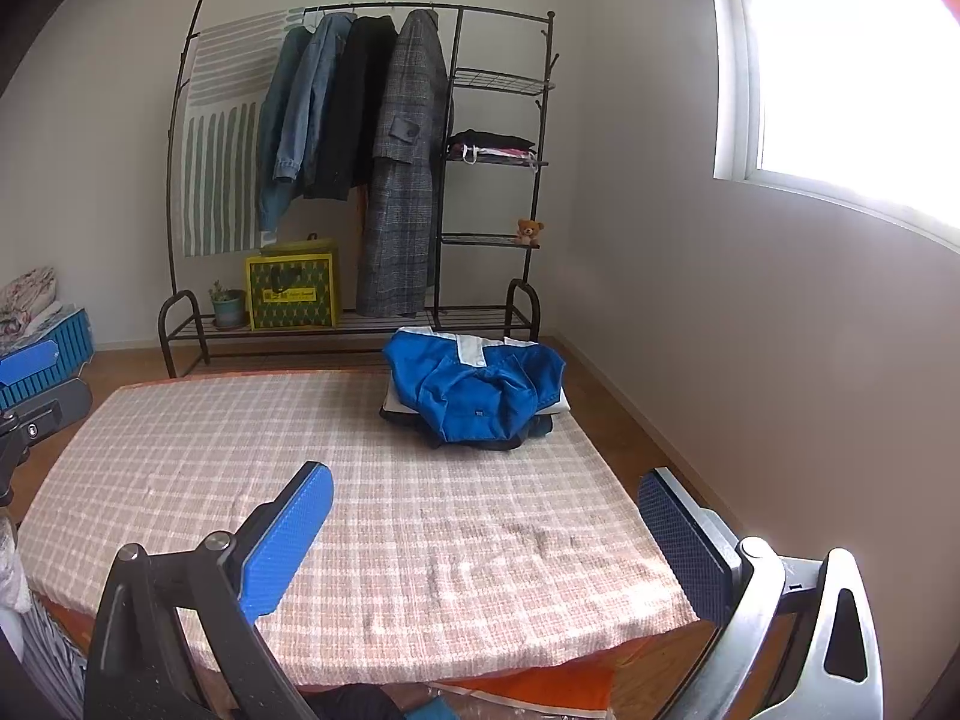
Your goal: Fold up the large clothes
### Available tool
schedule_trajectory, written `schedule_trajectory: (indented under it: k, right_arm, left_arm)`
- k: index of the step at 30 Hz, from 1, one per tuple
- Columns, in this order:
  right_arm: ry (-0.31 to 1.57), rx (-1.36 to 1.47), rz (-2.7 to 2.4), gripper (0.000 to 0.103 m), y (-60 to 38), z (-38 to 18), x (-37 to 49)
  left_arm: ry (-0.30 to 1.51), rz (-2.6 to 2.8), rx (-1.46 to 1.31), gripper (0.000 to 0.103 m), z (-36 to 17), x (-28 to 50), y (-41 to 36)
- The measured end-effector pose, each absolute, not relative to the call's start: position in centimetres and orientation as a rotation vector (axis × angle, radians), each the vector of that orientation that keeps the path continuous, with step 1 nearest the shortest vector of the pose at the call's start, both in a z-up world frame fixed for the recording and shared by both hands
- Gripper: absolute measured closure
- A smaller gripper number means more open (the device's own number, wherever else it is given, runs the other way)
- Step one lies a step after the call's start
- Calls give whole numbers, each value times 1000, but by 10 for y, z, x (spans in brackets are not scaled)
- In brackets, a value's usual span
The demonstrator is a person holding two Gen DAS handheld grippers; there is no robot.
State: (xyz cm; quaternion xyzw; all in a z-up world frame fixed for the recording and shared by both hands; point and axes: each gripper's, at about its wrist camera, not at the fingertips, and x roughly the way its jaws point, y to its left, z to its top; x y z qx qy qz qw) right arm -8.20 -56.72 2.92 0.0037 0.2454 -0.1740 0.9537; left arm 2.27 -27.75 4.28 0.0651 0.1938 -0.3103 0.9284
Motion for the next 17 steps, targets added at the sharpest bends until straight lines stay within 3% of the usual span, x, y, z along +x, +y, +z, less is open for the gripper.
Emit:
schedule_trajectory:
  k: [17]
  right_arm:
    - [512, 9, -341, 0, -563, 25, -78]
  left_arm:
    - [382, -613, 117, 0, 36, 23, -263]
